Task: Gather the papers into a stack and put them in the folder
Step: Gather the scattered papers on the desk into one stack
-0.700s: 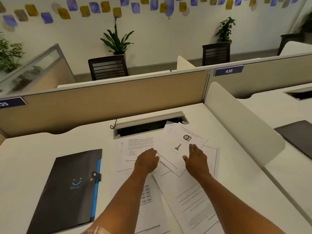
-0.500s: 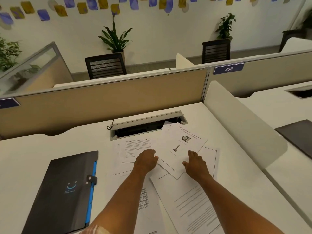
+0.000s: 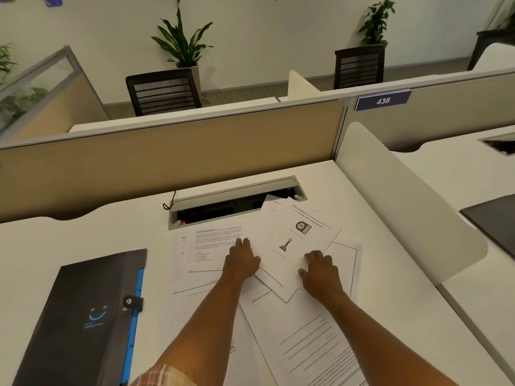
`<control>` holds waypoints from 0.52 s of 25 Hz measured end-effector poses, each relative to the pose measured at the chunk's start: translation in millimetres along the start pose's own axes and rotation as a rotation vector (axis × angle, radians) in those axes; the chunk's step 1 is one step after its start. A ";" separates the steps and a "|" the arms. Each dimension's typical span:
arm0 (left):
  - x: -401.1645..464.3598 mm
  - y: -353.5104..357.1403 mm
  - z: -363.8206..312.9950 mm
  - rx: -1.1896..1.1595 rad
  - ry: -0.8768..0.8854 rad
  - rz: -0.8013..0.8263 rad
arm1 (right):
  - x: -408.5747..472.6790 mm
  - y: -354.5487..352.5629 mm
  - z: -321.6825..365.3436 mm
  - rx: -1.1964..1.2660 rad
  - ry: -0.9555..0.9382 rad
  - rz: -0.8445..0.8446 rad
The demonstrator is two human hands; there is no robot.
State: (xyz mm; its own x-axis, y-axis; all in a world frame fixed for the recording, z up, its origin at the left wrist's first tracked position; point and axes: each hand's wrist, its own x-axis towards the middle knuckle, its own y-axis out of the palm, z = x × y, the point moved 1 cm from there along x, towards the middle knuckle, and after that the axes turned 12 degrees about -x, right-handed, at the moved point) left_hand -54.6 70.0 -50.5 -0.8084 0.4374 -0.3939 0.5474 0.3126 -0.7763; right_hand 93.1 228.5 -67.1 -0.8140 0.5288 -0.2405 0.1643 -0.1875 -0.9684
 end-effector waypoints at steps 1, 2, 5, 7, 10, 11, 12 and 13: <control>2.4 0.7 -0.9 0.011 -0.010 -0.016 | -0.2 1.8 -0.6 -0.004 -0.003 -0.003; 5.1 0.7 -2.5 0.021 -0.021 -0.034 | -0.1 3.1 -1.1 -0.005 -0.005 -0.009; 10.3 -4.3 -10.2 0.019 -0.051 -0.081 | 1.2 3.6 -2.9 0.018 -0.003 -0.018; 13.8 -6.7 -13.2 -0.025 -0.075 -0.090 | 2.5 3.1 -3.4 0.046 0.008 -0.020; 19.1 -9.6 -12.8 -0.200 -0.146 -0.065 | 3.8 4.2 -4.4 0.082 0.019 -0.022; 20.3 -10.3 -11.4 -0.262 -0.165 -0.055 | 3.9 4.7 -4.8 0.089 0.021 -0.026; 20.4 -12.1 -11.0 -0.315 -0.172 -0.046 | 4.1 5.0 -5.0 0.095 0.023 -0.030; 20.9 -13.9 -10.9 -0.357 -0.166 -0.042 | 4.0 5.3 -5.2 0.101 0.024 -0.033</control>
State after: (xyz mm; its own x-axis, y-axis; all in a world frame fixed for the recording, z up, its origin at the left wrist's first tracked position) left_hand -76.7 84.0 -42.5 -0.8399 0.2850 -0.4619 0.5301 0.6135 -0.5853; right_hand 93.5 233.9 -73.5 -0.8045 0.5552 -0.2110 0.0792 -0.2518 -0.9645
